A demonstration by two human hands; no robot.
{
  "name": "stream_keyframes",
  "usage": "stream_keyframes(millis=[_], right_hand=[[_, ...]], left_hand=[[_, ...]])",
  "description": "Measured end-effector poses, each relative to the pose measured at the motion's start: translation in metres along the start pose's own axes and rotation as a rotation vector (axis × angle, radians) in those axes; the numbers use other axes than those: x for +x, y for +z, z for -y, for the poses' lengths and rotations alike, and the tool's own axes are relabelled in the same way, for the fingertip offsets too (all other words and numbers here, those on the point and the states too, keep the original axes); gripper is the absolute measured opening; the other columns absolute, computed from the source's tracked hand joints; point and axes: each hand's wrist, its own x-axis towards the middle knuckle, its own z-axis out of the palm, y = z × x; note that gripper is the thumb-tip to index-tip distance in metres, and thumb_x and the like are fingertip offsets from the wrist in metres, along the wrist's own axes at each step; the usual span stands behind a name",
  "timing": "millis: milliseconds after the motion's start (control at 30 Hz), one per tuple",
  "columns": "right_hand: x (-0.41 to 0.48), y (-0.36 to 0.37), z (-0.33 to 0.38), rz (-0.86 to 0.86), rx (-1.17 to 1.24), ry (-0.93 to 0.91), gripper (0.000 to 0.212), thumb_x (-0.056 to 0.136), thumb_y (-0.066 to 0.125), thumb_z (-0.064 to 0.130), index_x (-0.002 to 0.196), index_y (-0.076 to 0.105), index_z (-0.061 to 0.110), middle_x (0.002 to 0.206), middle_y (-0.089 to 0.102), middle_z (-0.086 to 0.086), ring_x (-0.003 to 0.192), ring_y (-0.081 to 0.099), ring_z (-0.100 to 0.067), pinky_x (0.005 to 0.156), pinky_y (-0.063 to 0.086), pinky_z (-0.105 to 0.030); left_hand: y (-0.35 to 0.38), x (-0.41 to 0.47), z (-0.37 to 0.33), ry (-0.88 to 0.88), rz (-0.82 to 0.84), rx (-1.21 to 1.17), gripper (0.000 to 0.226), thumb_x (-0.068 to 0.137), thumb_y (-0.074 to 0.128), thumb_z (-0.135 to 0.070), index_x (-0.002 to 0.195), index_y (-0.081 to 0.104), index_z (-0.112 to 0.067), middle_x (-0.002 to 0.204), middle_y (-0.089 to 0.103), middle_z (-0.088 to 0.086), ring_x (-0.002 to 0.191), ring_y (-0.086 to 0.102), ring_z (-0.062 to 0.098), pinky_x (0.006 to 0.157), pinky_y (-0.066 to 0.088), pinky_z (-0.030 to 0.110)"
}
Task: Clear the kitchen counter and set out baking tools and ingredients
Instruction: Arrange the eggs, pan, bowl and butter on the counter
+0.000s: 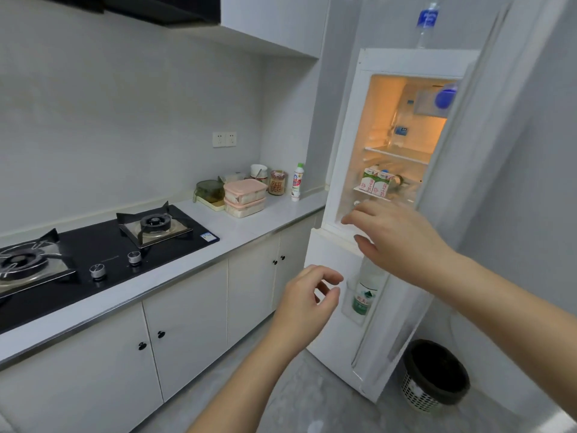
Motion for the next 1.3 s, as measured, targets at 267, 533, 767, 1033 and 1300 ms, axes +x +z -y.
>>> stream_keyframes(millis=[267, 533, 767, 1033, 1300], right_hand=[[-0.029, -0.003, -0.095, -0.095, -0.393, -0.258, 0.019, 0.07, 0.063, 0.004, 0.083, 0.064, 0.018, 0.072, 0.062, 0.001, 0.074, 0.06, -0.027, 0.096, 0.039, -0.045], [-0.036, 0.003, -0.12, -0.159, -0.391, -0.546, 0.025, 0.063, 0.047, -0.008, 0.055, 0.045, 0.015, 0.042, 0.037, 0.003, 0.046, 0.042, -0.023, 0.106, 0.031, -0.052], [-0.001, 0.019, -0.132, -0.43, -0.287, -0.614, 0.028, 0.066, 0.06, -0.003, 0.054, 0.044, 0.017, 0.046, 0.033, 0.003, 0.058, 0.027, -0.021, 0.107, 0.036, -0.055], [0.064, 0.045, -0.145, -0.372, -0.395, -0.73, 0.032, 0.085, 0.064, 0.038, 0.059, 0.056, 0.022, 0.061, 0.038, 0.003, 0.072, 0.048, -0.025, 0.111, 0.028, -0.057], [0.146, 0.101, -0.14, -0.312, -0.385, -0.728, 0.03, 0.082, 0.067, 0.037, 0.061, 0.059, 0.019, 0.059, 0.049, 0.002, 0.068, 0.05, -0.025, 0.105, 0.025, -0.053]], left_hand=[[0.1, 0.037, -0.037, 0.024, -0.054, -0.02, 0.02, 0.085, 0.062, -0.025, 0.104, 0.057, -0.031, 0.106, 0.056, -0.02, 0.093, 0.056, 0.003, 0.075, 0.05, 0.026], [0.134, 0.069, -0.055, 0.026, -0.106, 0.015, 0.028, 0.081, 0.068, -0.032, 0.104, 0.055, -0.024, 0.099, 0.053, -0.016, 0.087, 0.055, 0.003, 0.072, 0.048, 0.022], [0.129, 0.087, -0.045, 0.034, -0.202, 0.094, 0.018, 0.083, 0.067, -0.028, 0.096, 0.055, -0.023, 0.089, 0.057, -0.015, 0.082, 0.055, 0.003, 0.064, 0.048, 0.023], [0.097, 0.127, -0.001, 0.049, -0.32, 0.107, 0.011, 0.084, 0.066, -0.028, 0.092, 0.058, -0.032, 0.091, 0.061, -0.014, 0.083, 0.057, 0.006, 0.061, 0.046, 0.021], [0.054, 0.195, 0.053, 0.029, -0.326, 0.16, 0.015, 0.085, 0.064, -0.031, 0.089, 0.059, -0.018, 0.089, 0.061, -0.006, 0.082, 0.056, 0.006, 0.064, 0.045, 0.021]])
